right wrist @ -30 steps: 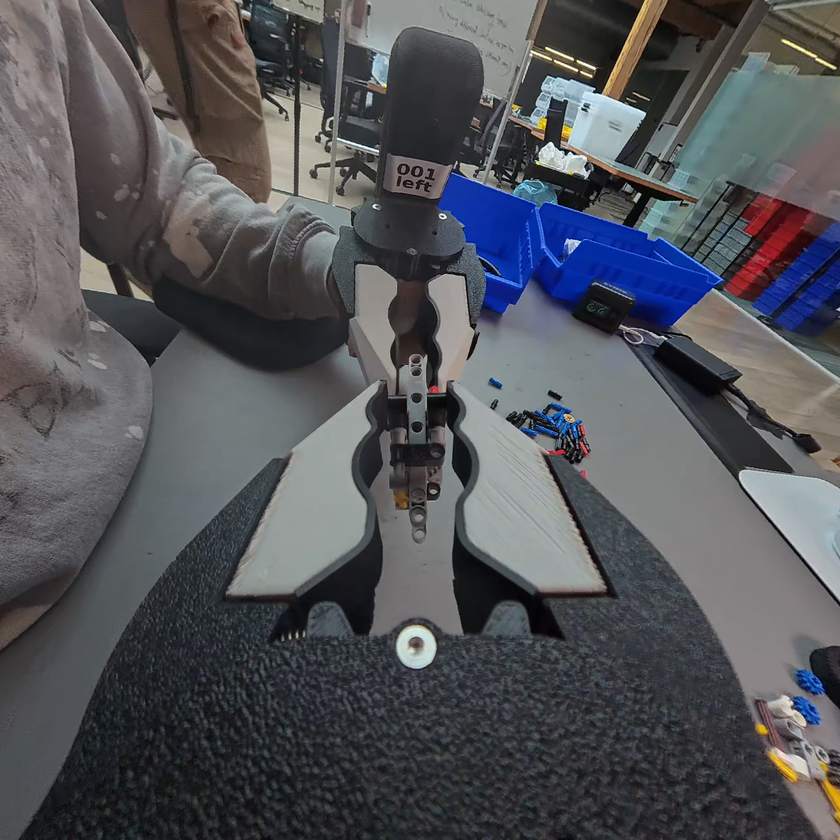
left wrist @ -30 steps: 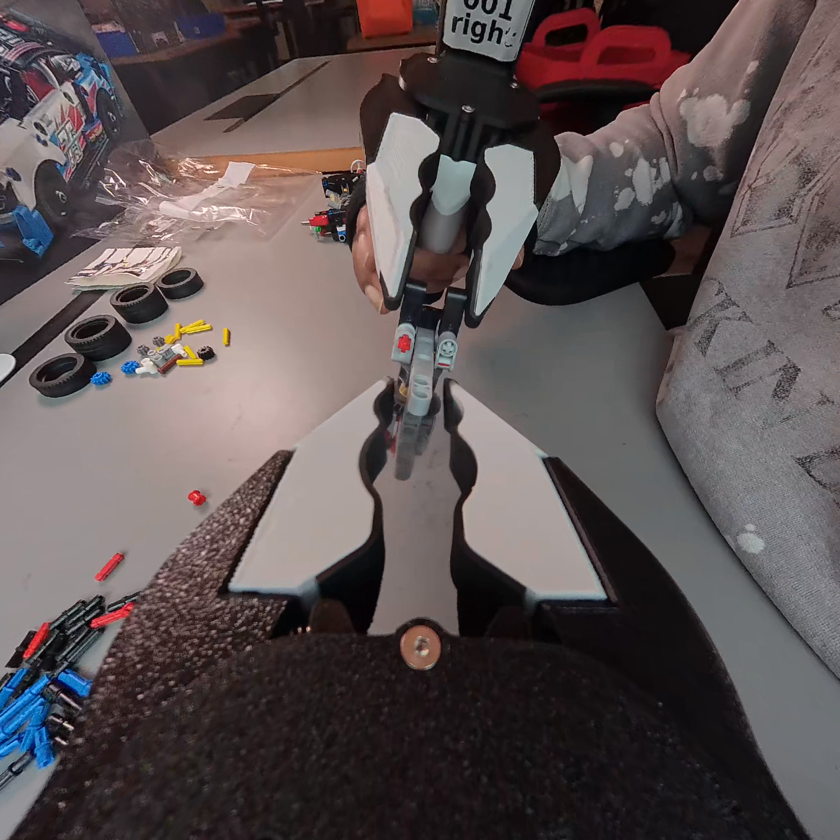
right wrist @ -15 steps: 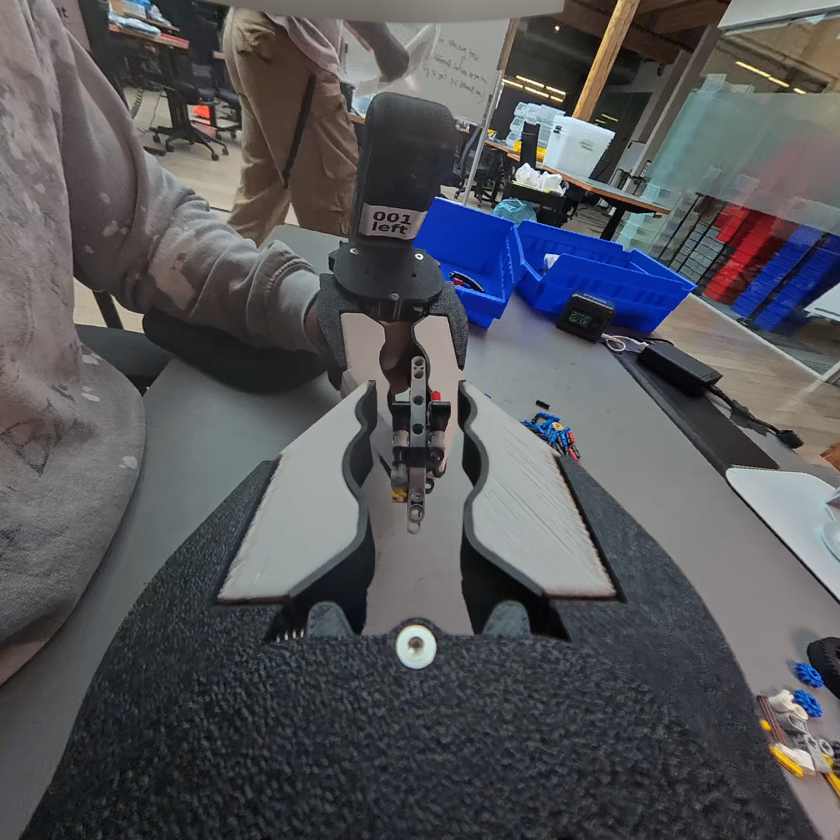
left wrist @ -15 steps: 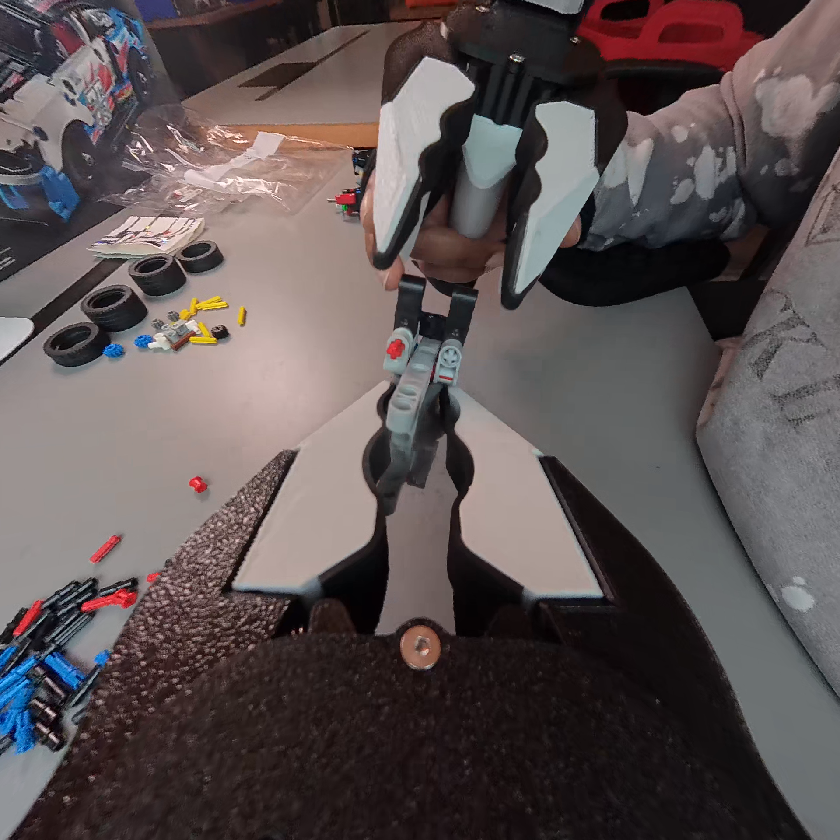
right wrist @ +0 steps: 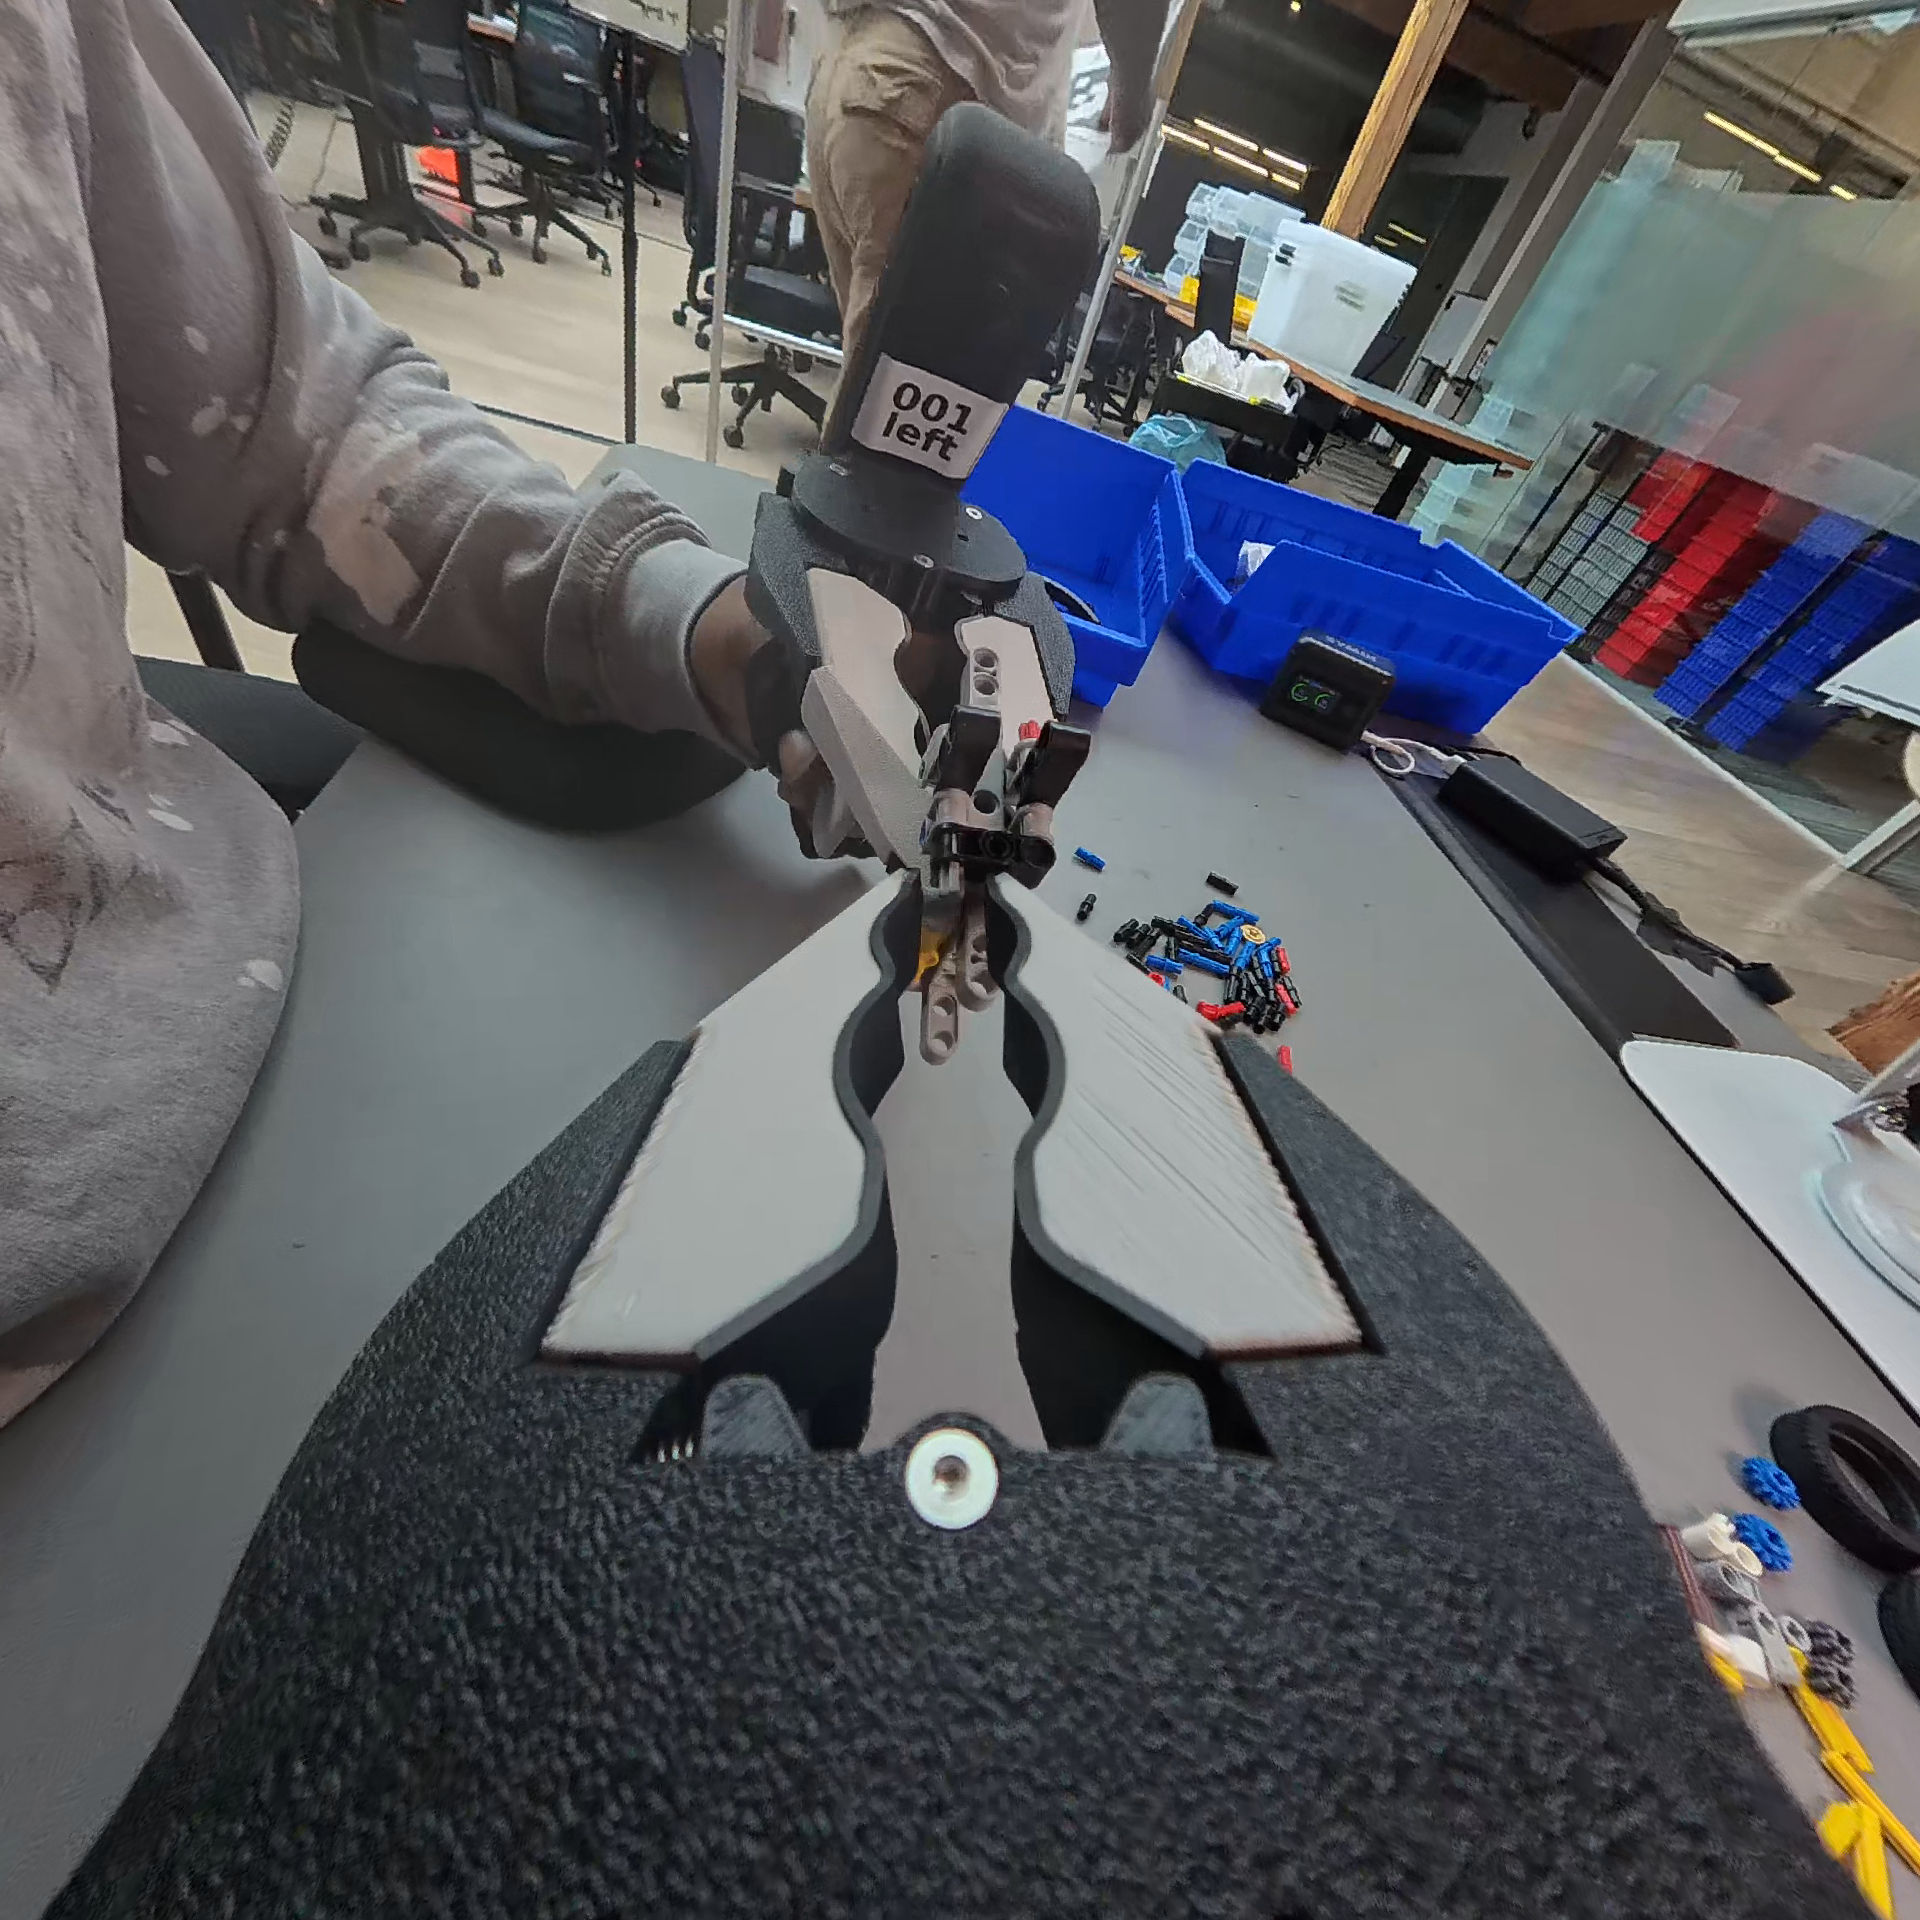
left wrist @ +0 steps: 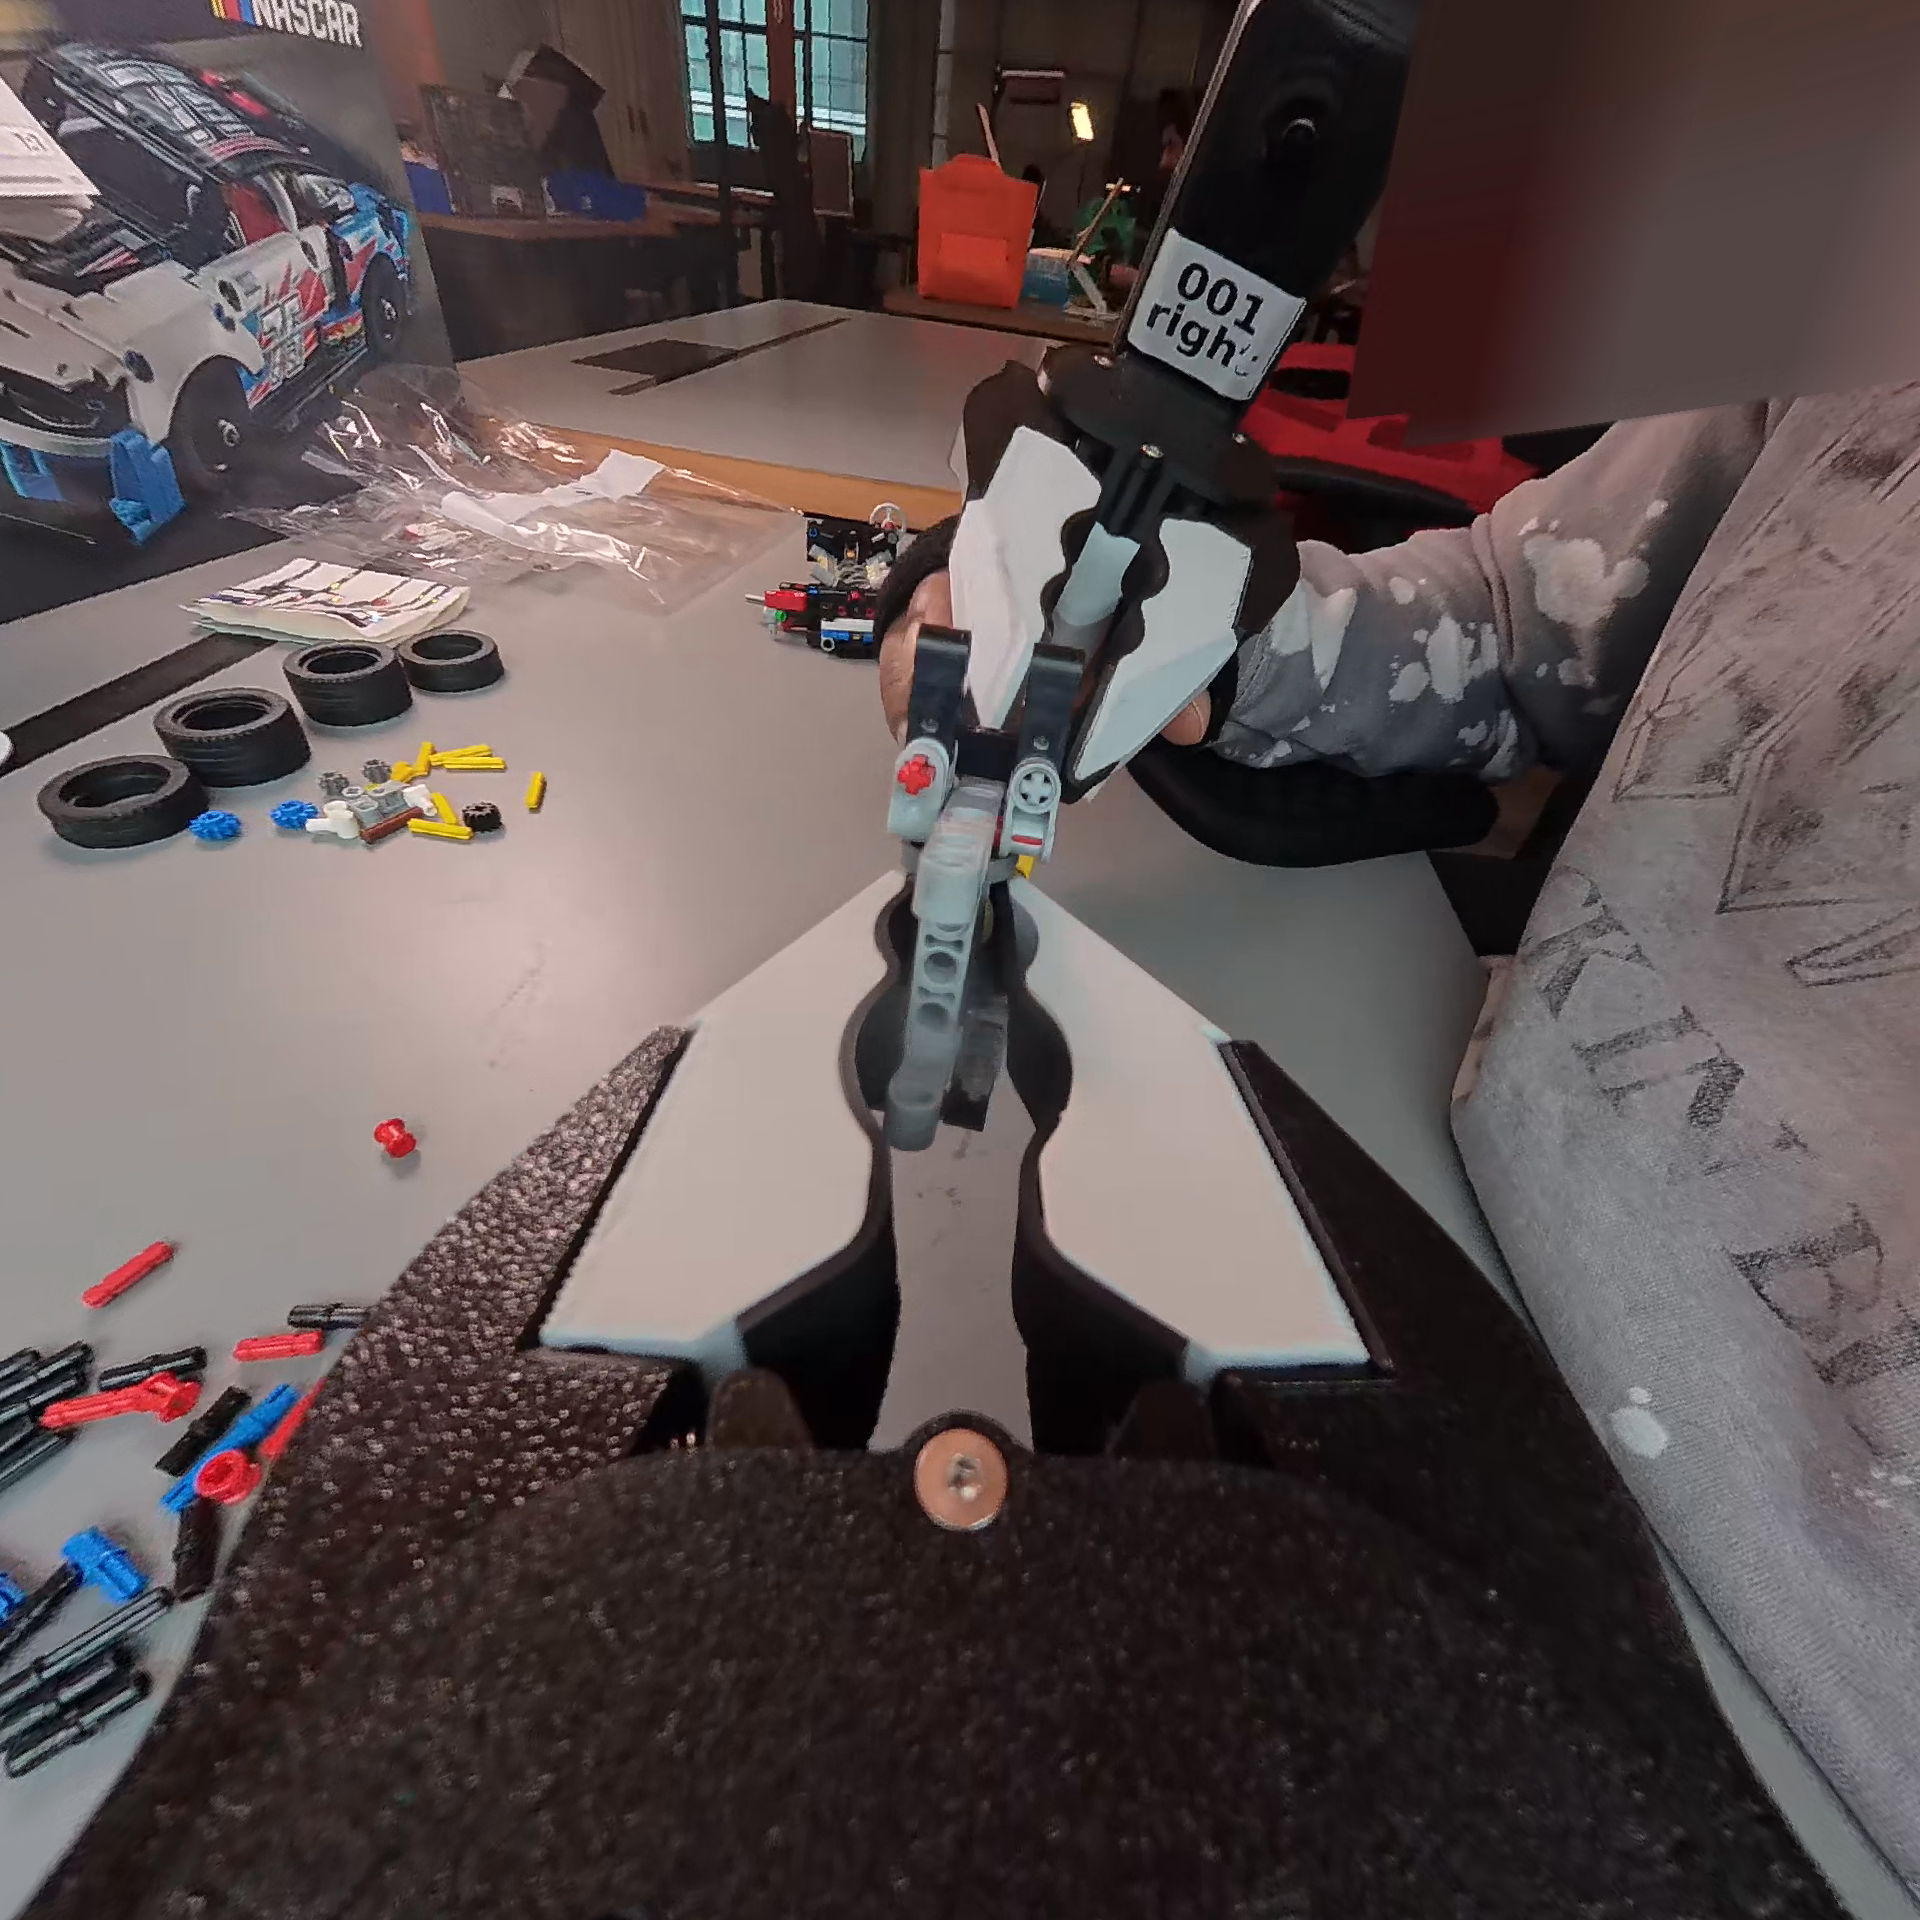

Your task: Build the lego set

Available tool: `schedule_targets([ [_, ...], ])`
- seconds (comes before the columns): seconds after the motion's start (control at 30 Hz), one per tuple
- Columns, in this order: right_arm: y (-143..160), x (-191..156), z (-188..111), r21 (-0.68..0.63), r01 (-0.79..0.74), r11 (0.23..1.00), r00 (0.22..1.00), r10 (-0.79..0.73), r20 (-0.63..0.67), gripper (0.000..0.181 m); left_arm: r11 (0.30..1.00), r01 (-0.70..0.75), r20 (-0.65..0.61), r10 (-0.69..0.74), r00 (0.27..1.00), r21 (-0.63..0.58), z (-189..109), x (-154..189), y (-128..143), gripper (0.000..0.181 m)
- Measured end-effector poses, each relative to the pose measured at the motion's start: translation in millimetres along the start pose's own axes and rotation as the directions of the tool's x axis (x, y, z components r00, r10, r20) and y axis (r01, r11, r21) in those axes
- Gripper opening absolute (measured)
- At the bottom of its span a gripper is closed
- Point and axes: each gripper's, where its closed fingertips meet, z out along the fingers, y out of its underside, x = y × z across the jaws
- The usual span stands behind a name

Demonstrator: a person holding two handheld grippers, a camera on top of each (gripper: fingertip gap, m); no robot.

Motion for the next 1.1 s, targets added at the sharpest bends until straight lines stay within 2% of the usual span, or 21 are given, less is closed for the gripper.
schedule_targets([
  [0.2,-7,-2,1,0.018,0.012,1.0,1.0,-0.012,-0.018,0.006,1.0,0.022,0.0,-0.022,1.0,0.007,2,0,0,0.012],
  [0.37,-9,-7,-1,0.037,-0.051,0.998,0.998,0.05,0.034,0.005,1.0,0.026,-0.032,-0.027,0.999,-0.016,3,6,3,0.014],
  [0.47,-9,-11,-2,0.047,-0.107,0.993,0.991,0.103,0.081,0.004,0.998,0.059,-0.117,-0.062,0.991,-0.027,2,17,3,0.048],
  [0.53,-6,-12,-2,0.043,-0.139,0.989,0.985,0.134,0.106,0.002,0.998,0.058,-0.144,-0.061,0.988,-0.031,2,23,2,0.055],
  [0.6,-6,-17,0,0.045,-0.167,0.985,0.977,0.159,0.14,0.002,0.998,0.034,-0.131,-0.04,0.991,-0.048,6,24,3,0.05],
  [0.73,-4,-27,5,0.035,-0.183,0.983,0.969,0.174,0.175,0.002,0.995,-0.011,-0.119,0.0,0.993,-0.096,11,26,10,0.028],
  [0.9,-13,-17,4,0.113,-0.287,0.951,0.949,0.267,0.167,0.001,0.998,0.039,-0.091,-0.044,0.995,-0.047,7,20,-3,0.026],
  [1.1,-19,-16,-1,0.16,-0.399,0.903,0.902,0.355,0.245,0.001,0.999,0.029,-0.071,-0.03,0.997,-0.012,5,21,-13,0.025],
])
